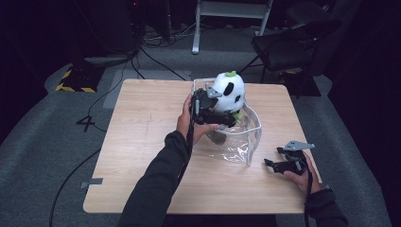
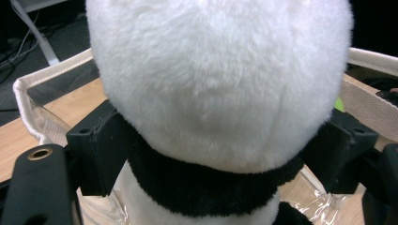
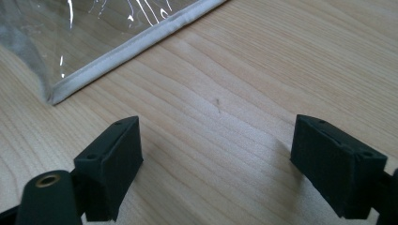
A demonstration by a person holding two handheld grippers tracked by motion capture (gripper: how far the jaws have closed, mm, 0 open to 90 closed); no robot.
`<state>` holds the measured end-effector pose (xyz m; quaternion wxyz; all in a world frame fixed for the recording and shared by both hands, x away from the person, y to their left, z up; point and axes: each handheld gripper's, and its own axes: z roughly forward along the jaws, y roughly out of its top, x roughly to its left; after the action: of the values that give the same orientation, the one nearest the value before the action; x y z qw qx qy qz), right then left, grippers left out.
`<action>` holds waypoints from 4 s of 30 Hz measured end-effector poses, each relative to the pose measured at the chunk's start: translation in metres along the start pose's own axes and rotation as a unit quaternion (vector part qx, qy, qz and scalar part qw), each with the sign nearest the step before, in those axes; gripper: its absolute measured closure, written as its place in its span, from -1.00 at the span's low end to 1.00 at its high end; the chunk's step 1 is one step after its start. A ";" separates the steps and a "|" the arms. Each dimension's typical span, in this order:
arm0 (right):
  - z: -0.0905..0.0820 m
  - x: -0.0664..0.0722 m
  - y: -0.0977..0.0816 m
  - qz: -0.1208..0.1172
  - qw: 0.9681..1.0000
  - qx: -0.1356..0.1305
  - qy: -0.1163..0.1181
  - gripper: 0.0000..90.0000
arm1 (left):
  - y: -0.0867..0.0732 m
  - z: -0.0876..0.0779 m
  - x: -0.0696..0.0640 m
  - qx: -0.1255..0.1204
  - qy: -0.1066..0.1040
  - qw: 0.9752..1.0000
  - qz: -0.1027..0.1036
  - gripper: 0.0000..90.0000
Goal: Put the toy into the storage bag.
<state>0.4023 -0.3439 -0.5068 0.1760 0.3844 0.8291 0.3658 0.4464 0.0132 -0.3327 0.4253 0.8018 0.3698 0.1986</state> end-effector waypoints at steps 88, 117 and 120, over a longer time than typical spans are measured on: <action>0.000 0.000 0.000 0.000 1.000 0.000 0.000 -0.63 | -0.024 -0.050 0.088 -0.041 0.105 0.994 0.001 -0.64; 0.000 0.000 0.000 0.000 1.000 0.000 0.000 -0.63 | -0.071 -0.069 0.116 -0.001 0.152 0.988 0.004 -0.65; 0.000 0.000 0.000 0.000 1.000 0.000 -0.001 -0.63 | -0.075 -0.067 0.115 0.006 0.153 0.988 0.007 -0.65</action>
<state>0.4022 -0.3437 -0.5069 0.1764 0.3846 0.8289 0.3658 0.4464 0.1647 -0.3571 0.3576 0.7672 0.4257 0.3200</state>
